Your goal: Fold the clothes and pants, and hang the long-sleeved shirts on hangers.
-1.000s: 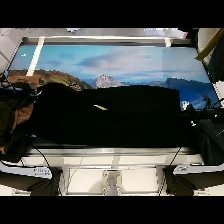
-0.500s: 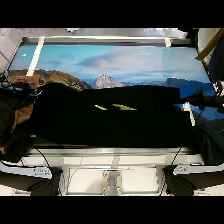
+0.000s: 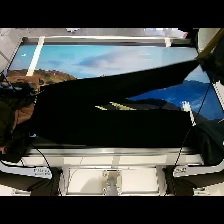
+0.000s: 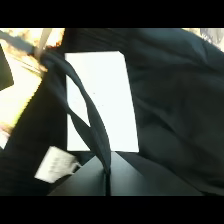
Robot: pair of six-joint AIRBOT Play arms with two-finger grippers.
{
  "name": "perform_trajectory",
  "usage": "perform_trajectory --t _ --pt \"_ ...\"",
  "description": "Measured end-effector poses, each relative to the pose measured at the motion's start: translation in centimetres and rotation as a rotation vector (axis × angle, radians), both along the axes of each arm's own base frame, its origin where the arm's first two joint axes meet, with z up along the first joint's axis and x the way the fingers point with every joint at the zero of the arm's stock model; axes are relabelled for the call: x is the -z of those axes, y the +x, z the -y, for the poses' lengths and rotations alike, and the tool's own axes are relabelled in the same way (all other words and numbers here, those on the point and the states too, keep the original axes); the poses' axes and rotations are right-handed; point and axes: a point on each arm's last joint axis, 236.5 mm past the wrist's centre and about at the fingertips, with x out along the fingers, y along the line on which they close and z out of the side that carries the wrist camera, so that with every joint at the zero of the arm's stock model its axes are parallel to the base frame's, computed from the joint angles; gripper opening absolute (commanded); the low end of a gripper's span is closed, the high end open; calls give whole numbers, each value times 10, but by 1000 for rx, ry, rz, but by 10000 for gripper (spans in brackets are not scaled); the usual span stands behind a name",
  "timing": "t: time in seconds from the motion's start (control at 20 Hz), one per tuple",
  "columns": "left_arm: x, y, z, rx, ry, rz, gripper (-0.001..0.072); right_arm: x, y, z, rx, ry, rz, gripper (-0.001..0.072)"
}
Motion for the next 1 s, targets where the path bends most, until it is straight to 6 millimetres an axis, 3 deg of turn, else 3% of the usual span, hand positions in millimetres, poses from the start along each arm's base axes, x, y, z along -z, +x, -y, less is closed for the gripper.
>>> perform_trajectory --t 0.1,0.15,0.25,0.35,0.45,0.5,0.6,0.8,0.95,1.0 --pt "0 1 -1 -3 4 5 16 -16 12 4 57 -6 49 3" --pt "-1 1 -1 -4 5 6 16 -15 18 6 79 -3 55 4" --pt "-1 2 -2 -6 7 9 16 3 30 8 109 28 35 5" --pt "-1 2 -2 -6 8 10 16 37 43 7 127 73 -16 21" --pt "-1 2 -2 -7 7 10 16 72 53 4 134 109 -69 293" --pt "-1 2 -2 -6 7 9 17 87 54 4 132 112 -96 327" --pt "-2 -1 -2 -4 2 3 16 105 51 7 118 98 -140 327" --pt "-20 -22 -8 2 5 -18 16 107 15 17 12 38 -234 325" --pt "-34 -65 -14 4 43 -73 28 107 -49 16 -115 -40 -363 326" --pt "-36 -87 -15 -12 55 -91 167 108 -74 16 -136 -54 -401 326"
